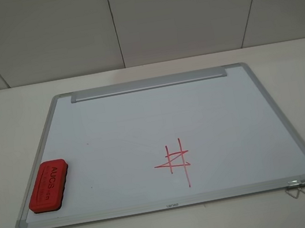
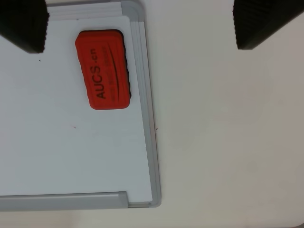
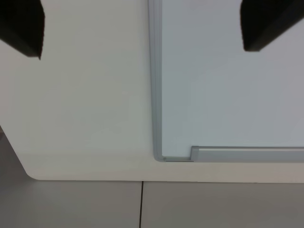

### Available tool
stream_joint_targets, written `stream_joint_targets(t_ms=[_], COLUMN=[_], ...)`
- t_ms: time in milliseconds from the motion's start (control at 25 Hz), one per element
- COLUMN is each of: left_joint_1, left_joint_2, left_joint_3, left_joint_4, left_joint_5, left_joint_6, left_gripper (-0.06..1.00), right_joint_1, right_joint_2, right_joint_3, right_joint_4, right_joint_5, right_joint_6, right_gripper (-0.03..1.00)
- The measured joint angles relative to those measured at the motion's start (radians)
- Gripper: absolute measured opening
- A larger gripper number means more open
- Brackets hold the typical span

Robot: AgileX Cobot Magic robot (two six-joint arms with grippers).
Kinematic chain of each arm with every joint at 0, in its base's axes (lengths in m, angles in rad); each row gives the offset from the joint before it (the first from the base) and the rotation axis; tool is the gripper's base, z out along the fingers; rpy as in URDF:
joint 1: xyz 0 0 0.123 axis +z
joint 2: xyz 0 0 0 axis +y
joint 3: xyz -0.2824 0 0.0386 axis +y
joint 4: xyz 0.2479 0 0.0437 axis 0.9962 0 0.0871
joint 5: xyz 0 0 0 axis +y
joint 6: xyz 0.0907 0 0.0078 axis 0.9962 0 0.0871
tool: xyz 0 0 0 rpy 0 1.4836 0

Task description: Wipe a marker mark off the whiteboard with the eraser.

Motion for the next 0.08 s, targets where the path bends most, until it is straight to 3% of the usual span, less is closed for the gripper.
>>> stream_joint_targets(t_ms=[80], left_joint_1=[0.0], left_joint_2=[0.0], left_joint_3=[0.0], left_joint_4=[0.0], left_joint_5=[0.0], left_joint_6=[0.0], left_gripper=[0.77], right_joint_1=[0.0], right_joint_2=[0.0], right_joint_3=[0.0], right_joint_4=[0.0], right_joint_5=[0.0], right_joint_6=[0.0], right_gripper=[0.71])
